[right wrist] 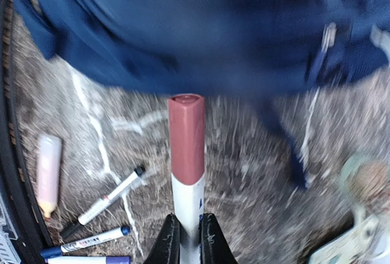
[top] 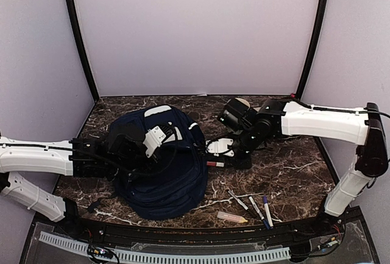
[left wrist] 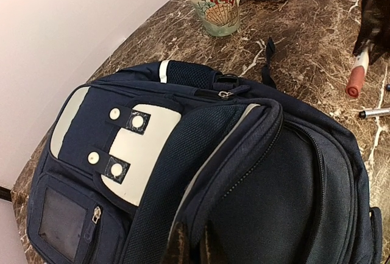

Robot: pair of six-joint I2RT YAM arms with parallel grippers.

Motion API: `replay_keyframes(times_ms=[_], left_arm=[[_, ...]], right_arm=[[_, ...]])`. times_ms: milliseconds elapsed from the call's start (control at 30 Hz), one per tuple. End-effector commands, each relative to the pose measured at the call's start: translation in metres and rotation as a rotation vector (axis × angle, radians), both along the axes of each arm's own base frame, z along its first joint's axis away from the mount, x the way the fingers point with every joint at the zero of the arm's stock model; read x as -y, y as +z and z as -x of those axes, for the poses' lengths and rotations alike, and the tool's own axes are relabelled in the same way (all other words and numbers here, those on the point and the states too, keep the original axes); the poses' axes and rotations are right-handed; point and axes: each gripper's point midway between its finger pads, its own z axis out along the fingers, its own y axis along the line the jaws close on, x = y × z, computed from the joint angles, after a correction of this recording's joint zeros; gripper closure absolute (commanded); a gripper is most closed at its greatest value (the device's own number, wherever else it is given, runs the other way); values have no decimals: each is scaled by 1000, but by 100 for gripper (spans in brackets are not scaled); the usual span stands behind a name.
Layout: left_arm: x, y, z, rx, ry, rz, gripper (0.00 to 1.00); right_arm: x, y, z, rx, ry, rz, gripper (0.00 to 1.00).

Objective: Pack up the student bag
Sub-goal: Place the pen in the upper front pocket of the bag.

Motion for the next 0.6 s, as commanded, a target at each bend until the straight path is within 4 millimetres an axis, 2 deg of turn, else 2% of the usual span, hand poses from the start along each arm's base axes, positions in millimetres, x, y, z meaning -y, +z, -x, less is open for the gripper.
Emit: replay_keyframes(times_ms=[0, 67, 133, 300, 400, 567], left_arm=[[2, 43, -11, 47, 42, 163, 100], [2, 46, -11, 38, 42, 178, 100], [1, 50, -12, 29, 40, 201, 100], [1, 67, -14, 24, 30, 254, 100], [1, 79, -16, 30, 29, 269, 100], [2, 91, -15, 29, 11, 287, 100]], right_arm=[[-42, 42, 23, 70, 193, -57, 97], [-62, 57, 27, 125, 256, -77, 97], [-81, 61, 34, 185, 325, -73, 97], [-117, 45, 41, 374, 452, -19, 97], [-135, 37, 36, 482, 463, 1, 96], [-164, 42, 28, 607, 476, -7, 96]])
